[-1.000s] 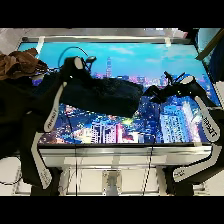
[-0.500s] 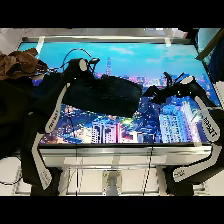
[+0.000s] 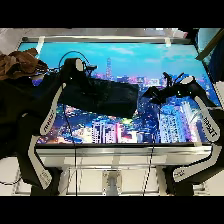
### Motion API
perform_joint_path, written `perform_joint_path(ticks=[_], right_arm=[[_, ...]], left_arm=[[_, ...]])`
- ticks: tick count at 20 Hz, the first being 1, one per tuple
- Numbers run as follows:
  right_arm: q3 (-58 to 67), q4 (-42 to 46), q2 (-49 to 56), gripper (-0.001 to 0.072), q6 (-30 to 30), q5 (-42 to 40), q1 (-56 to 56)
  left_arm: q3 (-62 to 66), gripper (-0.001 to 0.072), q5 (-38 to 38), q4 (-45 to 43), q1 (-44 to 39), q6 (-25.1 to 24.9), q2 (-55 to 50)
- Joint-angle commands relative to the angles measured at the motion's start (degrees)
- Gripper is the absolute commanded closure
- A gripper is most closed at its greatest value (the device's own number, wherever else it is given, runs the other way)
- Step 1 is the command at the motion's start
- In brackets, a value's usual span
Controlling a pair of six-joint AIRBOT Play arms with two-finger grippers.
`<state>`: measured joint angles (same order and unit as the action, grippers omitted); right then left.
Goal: Fold the clothes and pants, and hang the long-sleeved shirts on hangers.
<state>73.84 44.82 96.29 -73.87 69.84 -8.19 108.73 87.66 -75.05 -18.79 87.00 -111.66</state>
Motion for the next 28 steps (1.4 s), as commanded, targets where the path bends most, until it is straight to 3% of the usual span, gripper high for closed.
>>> perform_joint_path(ticks=[1, 2, 6, 9, 13, 18, 22, 23, 24, 25, 27, 28], right_arm=[[0.0, -1.2, 0.0, 0.0022, 2.3, -0.5, 0.8], [0.0, -2.6, 0.0, 0.0022, 3.6, -0.6, 1.5], [0.0, -5.4, 0.1, 0.0022, 5.7, -6.0, 4.7], [0.0, -5.6, 0.9, 0.0022, 5.6, -11.0, 6.3], [0.0, -7.3, 5.2, 0.0022, 4.0, -11.4, 6.6], [0.0, -17.5, 9.7, 0.0020, 8.4, -10.7, 8.0], [0.2, -18.9, 10.3, 0.0032, 9.0, -10.5, 11.9], [0.9, -19.2, 10.3, 0.0169, 9.0, -9.5, 12.3], [2.0, -19.2, 10.2, 0.0440, 9.0, -7.5, 12.4], [3.3, -19.1, 9.9, 0.0650, 9.1, -4.6, 12.1], [5.7, -19.0, 8.1, 0.0661, 9.0, 2.6, 10.2], [6.6, -18.5, 6.6, 0.0661, 8.5, 6.0, 8.8]], left_arm=[[-4.8, 0.0278, -2.3, 0.0, -0.4, -0.4, 0.2], [-4.6, 0.0162, -4.5, 0.1, 0.1, -0.3, 0.5], [-4.1, 0.0159, -20.4, 0.0, 3.3, 3.8, 6.8], [-4.1, 0.0069, -28.1, 0.0, 6.3, 3.7, 11.7], [-4.2, 0.0070, -25.9, 0.0, 9.2, 3.7, 12.4], [-4.2, 0.0070, -25.6, 0.0, 9.6, 2.5, 12.4], [-4.2, 0.0071, -25.5, 0.0, 9.6, 2.1, 12.4], [-4.2, 0.0072, -25.5, 0.0, 9.6, 1.7, 12.4], [-4.2, 0.0079, -25.5, -0.1, 9.6, 0.2, 12.4], [-4.2, 0.0191, -25.3, -0.4, 9.6, 0.0, 12.4], [-4.2, 0.0667, -23.6, -0.4, 9.6, 0.0, 12.4], [-4.2, 0.0695, -22.5, -0.3, 9.5, 0.0, 12.4]])
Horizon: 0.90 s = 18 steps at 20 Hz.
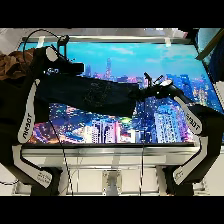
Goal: Fold the clothes and pants, and hang the long-sleeved shirts on hangers.
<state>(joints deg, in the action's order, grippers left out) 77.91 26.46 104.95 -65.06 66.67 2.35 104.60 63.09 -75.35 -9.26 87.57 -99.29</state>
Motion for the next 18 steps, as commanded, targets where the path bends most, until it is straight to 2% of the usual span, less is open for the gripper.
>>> perform_joint_path(ticks=[1, 3, 5, 8, 13, 18], right_arm=[[3.3, 0.9, -3.8, 0.0661, -2.3, 12.0, -3.1], [4.3, 4.1, -7.9, 0.0661, -8.5, 18.0, -6.2], [4.6, 7.9, -12.5, 0.0661, -11.9, 22.9, -9.0], [4.6, 12.3, -19.3, 0.0660, -17.6, 24.1, -12.4], [5.5, 12.8, -22.0, 0.0661, -21.1, 22.9, -12.3], [5.5, 12.5, -22.0, 0.0661, -21.4, 19.6, -10.8]], left_arm=[[0.0, 0.0695, 3.0, 0.2, -0.4, -0.6, 0.0], [0.0, 0.0694, 4.8, 2.5, -2.0, -0.6, 0.0], [-0.2, 0.0695, 5.3, 3.6, -5.3, -0.6, 0.0], [-0.7, 0.0695, 5.2, 3.6, -13.0, -0.9, -2.6], [-0.8, 0.0695, 1.0, 3.6, -25.9, -1.6, -13.8], [-0.7, 0.0695, -8.0, 4.1, -31.1, -1.4, -17.4]])
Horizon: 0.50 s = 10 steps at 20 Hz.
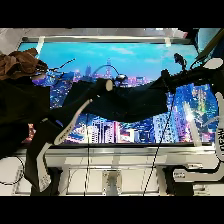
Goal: Fold the clothes and pants, and hang the long-sleeved shirts on hangers.
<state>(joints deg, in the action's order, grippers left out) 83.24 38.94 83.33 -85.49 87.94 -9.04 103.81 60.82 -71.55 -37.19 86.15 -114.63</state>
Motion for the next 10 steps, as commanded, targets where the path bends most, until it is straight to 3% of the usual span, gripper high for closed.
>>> perform_joint_path(ticks=[1, 5, 10], right_arm=[[0.1, 0.0, -0.3, 0.0661, -0.9, -1.9, 1.0], [0.2, 0.0, -0.3, 0.0661, -1.1, -2.6, 3.3], [1.9, 0.0, -0.3, 0.0661, -2.4, -11.4, 9.8]], left_arm=[[0.1, 0.0695, -7.2, 0.3, -3.2, 0.0, -2.1], [0.7, 0.0695, -4.8, 0.2, 0.0, 0.0, 0.2], [0.7, 0.0695, 7.7, 0.0, 10.1, -2.5, 10.1]])
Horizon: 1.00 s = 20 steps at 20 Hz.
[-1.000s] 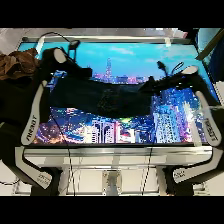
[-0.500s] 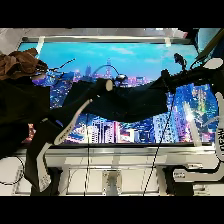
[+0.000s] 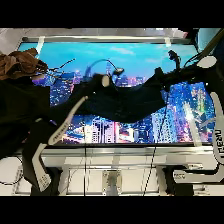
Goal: Fold the clothes and pants, and hang the long-sleeved shirts on hangers.
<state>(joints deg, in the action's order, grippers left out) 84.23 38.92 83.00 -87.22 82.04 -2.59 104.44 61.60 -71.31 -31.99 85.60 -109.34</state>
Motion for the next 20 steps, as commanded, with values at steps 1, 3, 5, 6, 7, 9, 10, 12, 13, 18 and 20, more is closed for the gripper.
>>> perform_joint_path(ticks=[1, 3, 5, 6, 7, 9, 10, 12, 13, 18, 20], right_arm=[[1.3, 0.2, 0.0, 0.0662, -0.7, -8.3, 5.5], [1.5, 0.8, 0.3, 0.0662, -0.9, -15.8, 10.6], [1.5, 0.8, 1.9, 0.0662, -0.9, -23.1, 16.8], [1.6, 0.8, 3.1, 0.0662, -0.9, -27.0, 20.2], [1.6, 0.6, 4.7, 0.0662, -0.9, -32.2, 24.0], [2.1, 0.5, 8.5, 0.0661, -0.8, -43.1, 31.2], [2.8, 0.4, 10.7, 0.0661, -0.4, -49.4, 34.8], [5.4, 0.4, 15.0, 0.0661, 3.4, -60.4, 40.9], [6.9, 0.5, 16.8, 0.0656, 6.1, -64.4, 43.3], [12.8, 4.9, 18.2, 0.0025, 10.2, -53.3, 44.2], [14.8, 10.7, 17.8, 0.0082, 8.2, -37.6, 38.9]], left_arm=[[0.0, 0.0695, 9.2, -0.3, 7.5, -3.2, 7.0], [0.0, 0.0695, 11.8, -0.3, 12.4, -4.3, 10.9], [0.0, 0.0695, 12.7, -0.2, 17.3, -4.3, 14.5], [0.0, 0.0695, 12.7, -0.2, 19.6, -4.3, 16.0], [0.0, 0.0695, 12.7, -0.2, 21.6, -4.3, 17.4], [0.0, 0.0695, 12.9, -0.2, 24.7, -4.5, 19.2], [0.0, 0.0695, 13.3, -0.2, 26.0, -5.4, 19.8], [0.0, 0.0695, 14.2, -0.2, 28.0, -5.6, 20.6], [0.0, 0.0695, 14.9, -0.2, 28.9, -5.6, 20.7], [0.0, 0.0695, 17.3, -0.2, 32.1, -5.5, 20.7], [0.0, 0.0695, 17.8, -0.2, 32.2, -5.5, 20.9]])
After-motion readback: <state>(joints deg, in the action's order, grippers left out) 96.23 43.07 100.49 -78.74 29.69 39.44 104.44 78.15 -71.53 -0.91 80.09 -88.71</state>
